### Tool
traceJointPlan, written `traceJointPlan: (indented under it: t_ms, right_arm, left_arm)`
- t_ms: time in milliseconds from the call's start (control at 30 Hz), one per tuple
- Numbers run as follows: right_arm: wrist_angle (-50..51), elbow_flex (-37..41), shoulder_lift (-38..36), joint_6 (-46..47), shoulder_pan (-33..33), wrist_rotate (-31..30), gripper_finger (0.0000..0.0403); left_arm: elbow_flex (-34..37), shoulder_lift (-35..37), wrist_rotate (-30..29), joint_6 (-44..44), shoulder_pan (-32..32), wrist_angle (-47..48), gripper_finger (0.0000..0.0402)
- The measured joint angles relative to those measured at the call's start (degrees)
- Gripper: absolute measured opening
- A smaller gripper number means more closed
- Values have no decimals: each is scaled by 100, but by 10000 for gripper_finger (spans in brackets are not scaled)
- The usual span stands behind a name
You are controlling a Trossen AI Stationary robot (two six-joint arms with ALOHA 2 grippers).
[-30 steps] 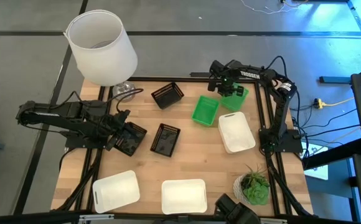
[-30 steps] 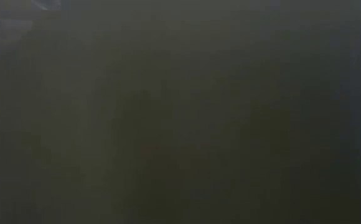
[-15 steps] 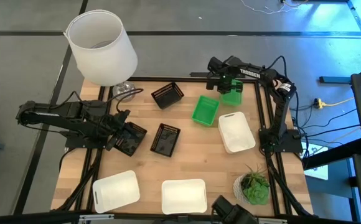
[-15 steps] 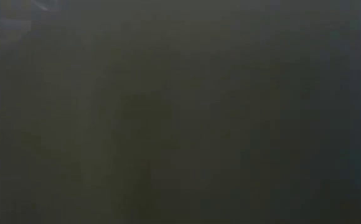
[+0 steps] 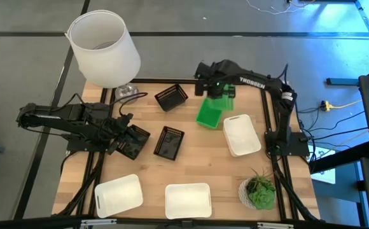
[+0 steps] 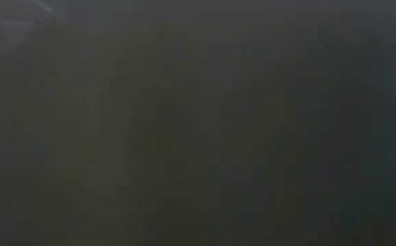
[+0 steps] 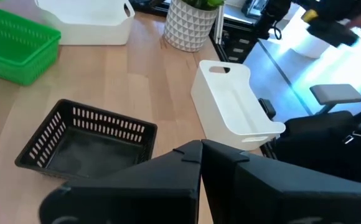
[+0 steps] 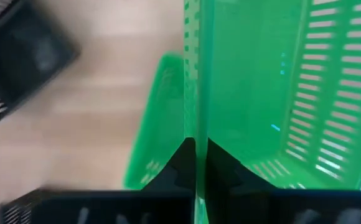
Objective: Stack baskets by color
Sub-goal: Stack the right green bin on top of the left green bin
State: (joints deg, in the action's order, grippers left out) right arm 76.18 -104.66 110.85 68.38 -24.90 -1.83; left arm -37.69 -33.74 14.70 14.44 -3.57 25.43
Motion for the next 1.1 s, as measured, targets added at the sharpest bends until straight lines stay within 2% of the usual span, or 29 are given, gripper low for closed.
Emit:
traceJointPlan:
  t_ms: [167,333,600,767,1100]
  right_arm:
    - [-180,-1,-2,1049,668,167,6]
    - [-333,-1,-2,1663,904,203,6]
    - [-1063,-1,-2,1690,780,139,6]
    - [-831,-1,-2,1688,741,-72,7]
    - [-920,605,2,1868,668,67,7]
  left_arm:
    - [0,0,238,-164,2,54,0]
    - [0,0,669,-305,1,345,0]
    - [0,0,732,-619,0,607,0]
    - [0,0,732,-753,2,684,0]
    - [0,0,732,-762,1,1042,0]
